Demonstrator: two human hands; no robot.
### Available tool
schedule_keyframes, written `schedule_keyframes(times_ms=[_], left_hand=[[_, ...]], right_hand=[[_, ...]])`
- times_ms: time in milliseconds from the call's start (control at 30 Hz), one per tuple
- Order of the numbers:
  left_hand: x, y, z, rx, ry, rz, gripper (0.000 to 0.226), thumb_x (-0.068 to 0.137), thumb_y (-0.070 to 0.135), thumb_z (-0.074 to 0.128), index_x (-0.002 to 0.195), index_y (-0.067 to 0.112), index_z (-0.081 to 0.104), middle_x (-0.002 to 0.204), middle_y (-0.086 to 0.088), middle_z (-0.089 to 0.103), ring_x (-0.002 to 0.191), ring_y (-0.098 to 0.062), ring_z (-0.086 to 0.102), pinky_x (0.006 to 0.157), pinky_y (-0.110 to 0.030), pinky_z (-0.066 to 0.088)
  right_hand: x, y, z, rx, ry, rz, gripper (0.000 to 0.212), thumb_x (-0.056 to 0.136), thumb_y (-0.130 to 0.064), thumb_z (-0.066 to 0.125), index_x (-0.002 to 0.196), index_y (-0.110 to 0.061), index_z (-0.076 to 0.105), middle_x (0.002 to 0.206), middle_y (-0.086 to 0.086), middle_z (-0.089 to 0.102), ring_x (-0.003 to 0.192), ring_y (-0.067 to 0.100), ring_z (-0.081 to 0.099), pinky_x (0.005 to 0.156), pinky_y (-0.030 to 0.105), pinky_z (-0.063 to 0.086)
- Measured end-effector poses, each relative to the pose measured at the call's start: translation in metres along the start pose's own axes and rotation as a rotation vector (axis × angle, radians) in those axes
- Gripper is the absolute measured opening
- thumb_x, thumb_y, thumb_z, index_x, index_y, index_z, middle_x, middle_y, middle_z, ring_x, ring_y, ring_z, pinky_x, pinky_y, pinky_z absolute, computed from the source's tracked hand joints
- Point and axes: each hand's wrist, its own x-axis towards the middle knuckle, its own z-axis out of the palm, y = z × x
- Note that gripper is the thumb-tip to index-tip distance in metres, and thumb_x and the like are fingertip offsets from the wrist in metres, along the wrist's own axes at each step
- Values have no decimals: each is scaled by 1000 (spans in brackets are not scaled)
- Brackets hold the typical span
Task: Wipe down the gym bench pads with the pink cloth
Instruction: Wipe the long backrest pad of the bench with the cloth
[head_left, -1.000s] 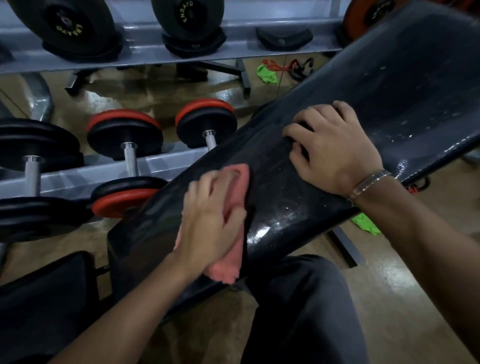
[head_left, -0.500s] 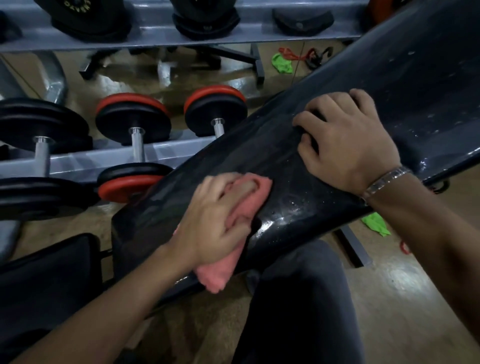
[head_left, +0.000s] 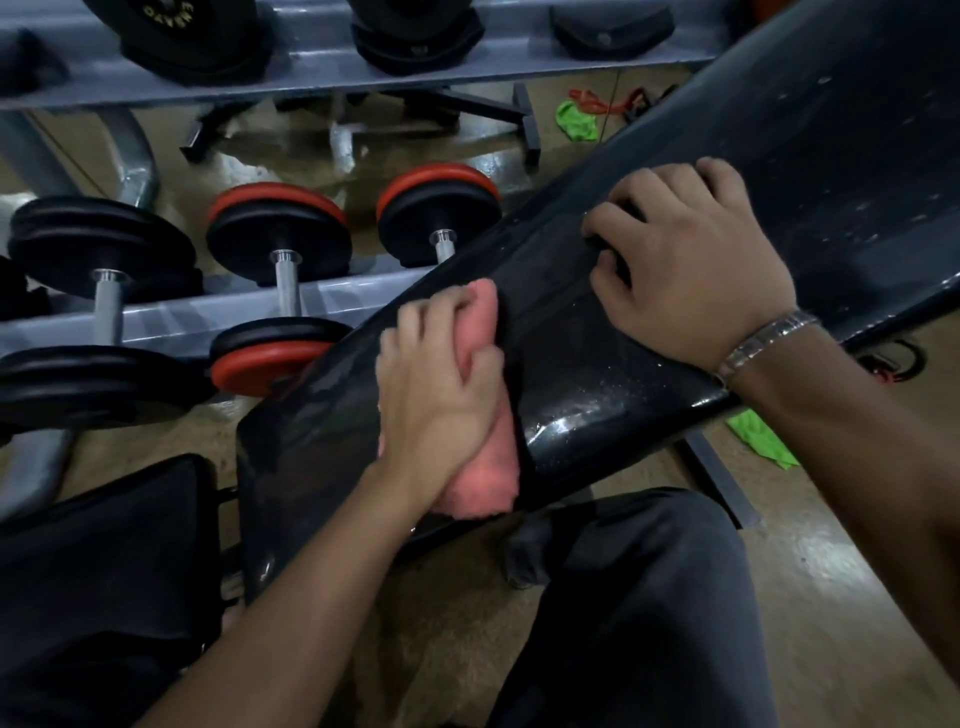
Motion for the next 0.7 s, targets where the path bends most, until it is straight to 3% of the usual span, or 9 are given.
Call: schedule_keyframes(times_ms=[67,167,233,267,367,433,600,633,700], left_hand=[[-8,24,5,24,-3,22,61,85,43,38,143,28,51,135,1,50,114,-23,45,100,-42,40],[-47,25,8,66,-91,453,56,84,34,52,138,20,55,135,-9,56,110,-32,49,91,-44,42],[-55,5,2,111,-136,606,56,82,34,54,137,20,52,134,-12,56,110,-32,50,90,-45,43],[-51,-4,0,122,-134,561,57,83,34,52,139,21,50,135,-11,54,110,-32,50,91,-46,44],[-32,2,2,94,-22,118,56,89,37,41,143,23,48,133,-5,50,112,-29,48,97,-51,43],[-34,26,8,115,44,0,57,91,37,39,143,19,50,132,-7,51,109,-30,48,97,-48,42],[-65,30,9,142,-87,503,53,87,30,54,138,17,51,135,-15,56,108,-36,53,91,-46,44],[-60,20,5,147,-99,532,53,86,31,54,138,18,50,134,-14,56,109,-36,53,92,-47,45],[-43,9,1,132,-75,353,52,90,33,49,140,20,48,132,-8,53,109,-31,51,93,-50,45]], right_hand=[[0,0,0,-3,-1,3,37,95,-33,43,118,-13,65,119,14,61,115,41,55,114,59,30],[0,-1,0,7,1,-3,37,95,-32,43,117,-13,65,117,15,61,114,41,55,114,60,31],[0,0,0,6,6,-5,36,96,-32,44,116,-13,65,117,15,62,114,41,55,114,60,31],[0,-1,1,1,13,-4,35,96,-32,44,116,-13,66,116,14,62,113,41,56,114,60,32],[1,-1,2,-15,15,-1,35,96,-32,43,116,-14,65,115,14,62,111,41,56,114,59,33],[0,-1,2,-15,19,1,35,97,-32,43,116,-14,65,115,14,62,110,41,56,114,59,33],[-1,0,3,30,52,-1,35,97,-29,42,113,-12,68,114,15,64,108,41,57,114,59,34],[-2,1,3,61,65,0,34,96,-27,43,111,-13,70,112,14,65,107,41,58,114,59,33],[0,3,2,169,74,17,32,93,-20,44,104,-15,73,107,10,67,105,39,59,117,57,30]])
